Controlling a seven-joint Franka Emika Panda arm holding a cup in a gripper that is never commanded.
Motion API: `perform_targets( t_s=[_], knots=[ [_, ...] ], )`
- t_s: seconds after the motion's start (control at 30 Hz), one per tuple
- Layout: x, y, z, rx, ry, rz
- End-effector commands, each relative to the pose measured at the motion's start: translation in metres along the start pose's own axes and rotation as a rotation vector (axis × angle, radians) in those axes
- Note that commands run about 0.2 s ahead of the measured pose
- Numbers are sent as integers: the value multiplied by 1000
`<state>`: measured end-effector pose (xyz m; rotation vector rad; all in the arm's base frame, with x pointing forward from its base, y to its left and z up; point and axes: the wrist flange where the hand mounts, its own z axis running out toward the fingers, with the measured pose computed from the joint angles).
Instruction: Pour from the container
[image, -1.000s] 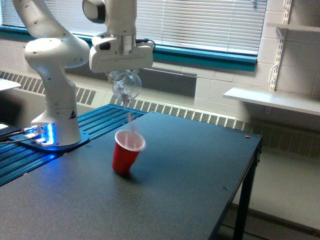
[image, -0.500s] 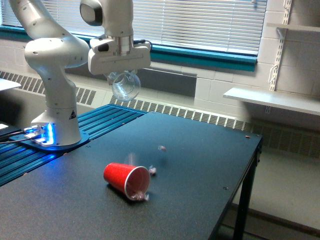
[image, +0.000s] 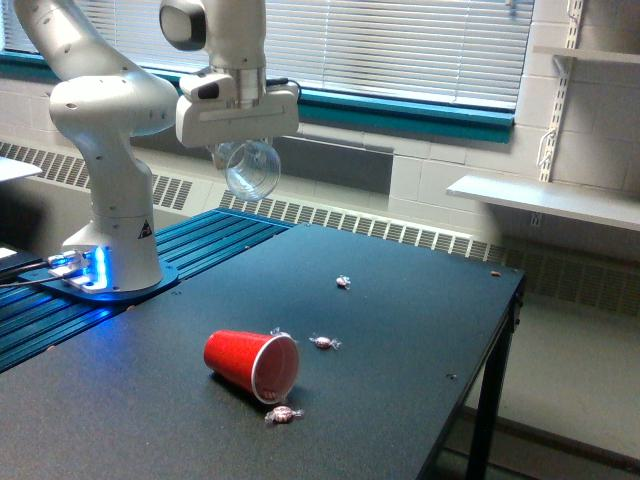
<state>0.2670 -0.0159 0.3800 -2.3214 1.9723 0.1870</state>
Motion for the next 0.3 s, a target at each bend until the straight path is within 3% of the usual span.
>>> perform_targets(
  t_s=[0.03,0.3],
  knots=[
    [-3,7,17,-9,29,-70],
    [-5,7,19,-9,44,-82]
  ],
)
